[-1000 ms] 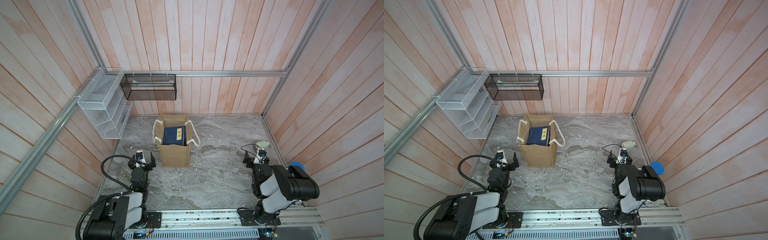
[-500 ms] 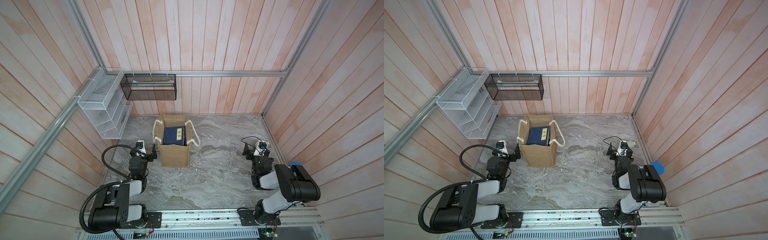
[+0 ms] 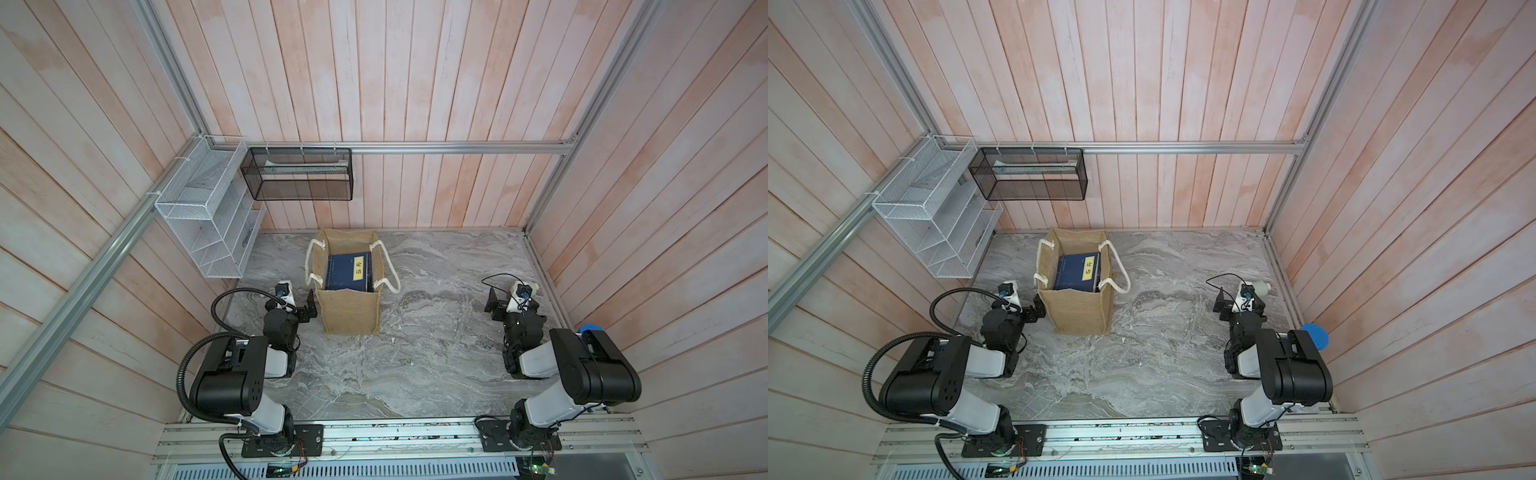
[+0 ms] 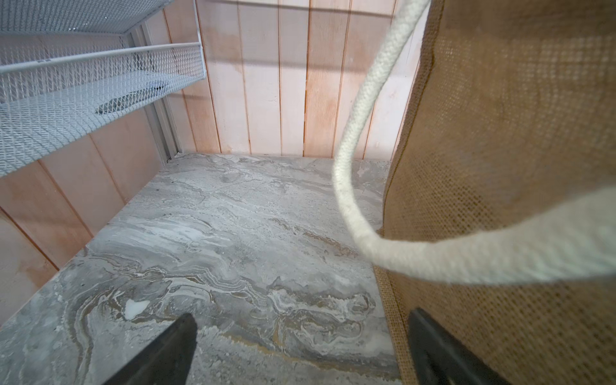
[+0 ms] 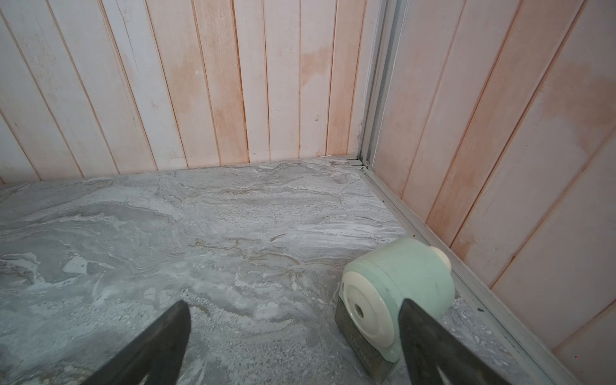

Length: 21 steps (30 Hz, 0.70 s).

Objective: Put the books into the canvas bag
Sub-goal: Reset both arms

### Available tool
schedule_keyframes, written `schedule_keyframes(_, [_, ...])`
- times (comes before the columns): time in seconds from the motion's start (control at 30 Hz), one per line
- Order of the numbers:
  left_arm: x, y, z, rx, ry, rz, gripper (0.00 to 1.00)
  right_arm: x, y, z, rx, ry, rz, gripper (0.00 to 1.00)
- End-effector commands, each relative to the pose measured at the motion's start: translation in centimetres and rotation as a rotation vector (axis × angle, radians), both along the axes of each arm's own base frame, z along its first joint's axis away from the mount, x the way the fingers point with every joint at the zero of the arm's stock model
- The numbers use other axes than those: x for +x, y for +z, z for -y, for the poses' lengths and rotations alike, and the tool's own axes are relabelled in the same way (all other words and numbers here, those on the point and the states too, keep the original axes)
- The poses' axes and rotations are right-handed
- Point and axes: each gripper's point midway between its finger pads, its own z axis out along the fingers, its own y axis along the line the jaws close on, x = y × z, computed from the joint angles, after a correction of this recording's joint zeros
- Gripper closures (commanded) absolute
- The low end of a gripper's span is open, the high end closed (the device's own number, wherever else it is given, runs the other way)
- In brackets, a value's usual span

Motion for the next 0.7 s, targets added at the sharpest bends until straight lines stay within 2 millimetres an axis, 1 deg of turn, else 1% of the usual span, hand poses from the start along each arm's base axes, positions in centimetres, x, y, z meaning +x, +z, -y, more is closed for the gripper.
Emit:
schedule_keyframes(0.0, [0.4, 1.1, -0.3, 0.0, 0.015, 0.045, 0.0, 0.2, 0.5, 0.2, 0.01, -0.004, 0.011, 0.02])
schedule_keyframes(0.37, [0.6, 1.1, -0.3, 0.003, 0.013, 0.038, 0.0, 0.2, 0.5, 0.2, 0.01, -0.004, 0.012, 0.02])
schedule_keyframes(0.43, [0.7, 1.0, 0.2, 0.02, 0.003, 0.034, 0.0, 0.2, 0.5, 0.1, 0.01, -0.002, 0.011, 0.02])
schedule_keyframes(0.47, [0.7, 1.0, 0.9, 0.044, -0.019, 0.036, 0.0, 0.2, 0.5, 0.2, 0.01, -0.004, 0.012, 0.02])
schedule_keyframes(0.5, [0.7, 1.0, 0.9, 0.045, -0.021, 0.036, 0.0, 0.2, 0.5, 0.2, 0.01, -0.005, 0.011, 0.02])
schedule_keyframes(0.67, [0.8, 1.0, 0.6, 0.014, -0.035, 0.029, 0.0, 0.2, 0.5, 0.2, 0.011, -0.005, 0.013, 0.02])
